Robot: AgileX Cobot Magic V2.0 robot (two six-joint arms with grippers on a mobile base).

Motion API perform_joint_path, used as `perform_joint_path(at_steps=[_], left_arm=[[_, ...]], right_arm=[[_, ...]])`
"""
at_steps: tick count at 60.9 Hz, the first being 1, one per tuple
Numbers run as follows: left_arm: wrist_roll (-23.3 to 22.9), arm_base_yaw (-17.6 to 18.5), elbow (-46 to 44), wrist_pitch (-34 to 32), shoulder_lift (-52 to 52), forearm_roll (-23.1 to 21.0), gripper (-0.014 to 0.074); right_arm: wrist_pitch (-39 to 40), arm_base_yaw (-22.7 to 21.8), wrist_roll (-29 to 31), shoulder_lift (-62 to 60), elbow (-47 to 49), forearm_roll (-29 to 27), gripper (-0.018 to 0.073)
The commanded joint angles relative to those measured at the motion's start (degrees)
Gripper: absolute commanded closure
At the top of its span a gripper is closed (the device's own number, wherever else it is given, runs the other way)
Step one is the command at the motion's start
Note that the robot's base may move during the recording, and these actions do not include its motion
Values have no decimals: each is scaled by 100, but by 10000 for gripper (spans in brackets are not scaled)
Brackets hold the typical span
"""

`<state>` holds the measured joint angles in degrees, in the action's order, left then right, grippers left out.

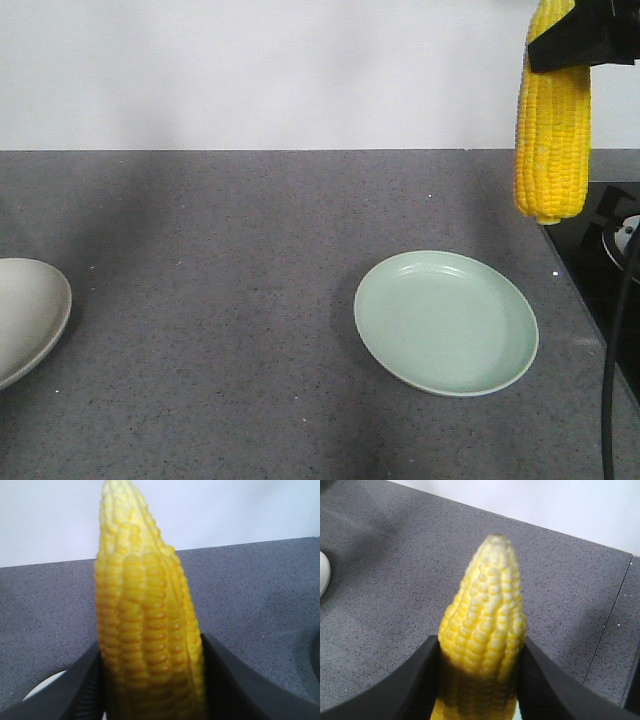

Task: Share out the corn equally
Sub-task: 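Drive the base closer, holding both cobs above the plates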

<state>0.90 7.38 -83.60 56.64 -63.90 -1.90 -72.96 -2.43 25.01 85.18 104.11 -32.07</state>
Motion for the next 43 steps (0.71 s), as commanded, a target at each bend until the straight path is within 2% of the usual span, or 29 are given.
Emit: perform_joint_path(at_steps=[1,43], left_arm=[[-51,-7,-115,-375,86,-41,541],[-51,-7,-115,-375,86,-41,541]], right_arm=[[-7,-23,40,-200,141,-161,373],[-7,-23,40,-200,141,-161,373]])
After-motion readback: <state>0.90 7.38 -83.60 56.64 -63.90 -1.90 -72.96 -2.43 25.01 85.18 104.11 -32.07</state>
